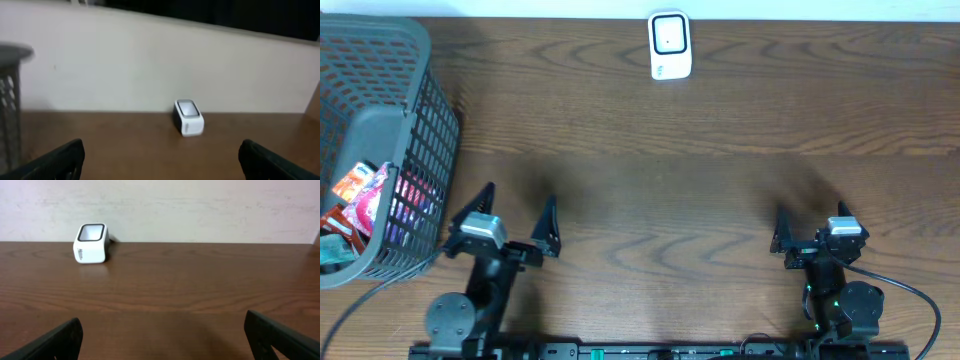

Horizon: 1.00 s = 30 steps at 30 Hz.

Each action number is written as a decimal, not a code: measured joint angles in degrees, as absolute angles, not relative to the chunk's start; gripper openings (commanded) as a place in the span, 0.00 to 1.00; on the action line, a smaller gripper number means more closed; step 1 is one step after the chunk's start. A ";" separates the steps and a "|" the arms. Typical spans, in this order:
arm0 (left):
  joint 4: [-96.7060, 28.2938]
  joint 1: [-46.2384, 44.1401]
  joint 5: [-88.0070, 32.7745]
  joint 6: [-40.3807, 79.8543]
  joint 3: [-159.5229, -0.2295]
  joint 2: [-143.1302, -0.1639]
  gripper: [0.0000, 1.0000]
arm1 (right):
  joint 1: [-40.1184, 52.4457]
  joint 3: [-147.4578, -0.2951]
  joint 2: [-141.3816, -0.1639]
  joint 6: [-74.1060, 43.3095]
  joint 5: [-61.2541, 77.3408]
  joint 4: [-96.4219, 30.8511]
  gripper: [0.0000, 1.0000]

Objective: Scan the item barcode
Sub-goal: 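Move the left gripper over the grey basket and lower into it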

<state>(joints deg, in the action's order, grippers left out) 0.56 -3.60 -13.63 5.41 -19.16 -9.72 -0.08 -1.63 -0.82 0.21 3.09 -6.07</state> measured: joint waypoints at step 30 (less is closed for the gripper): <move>-35.11 -1.23 -7.05 0.14 -70.35 -52.71 0.98 | -0.10 -1.43 -0.84 0.21 3.14 -5.93 0.99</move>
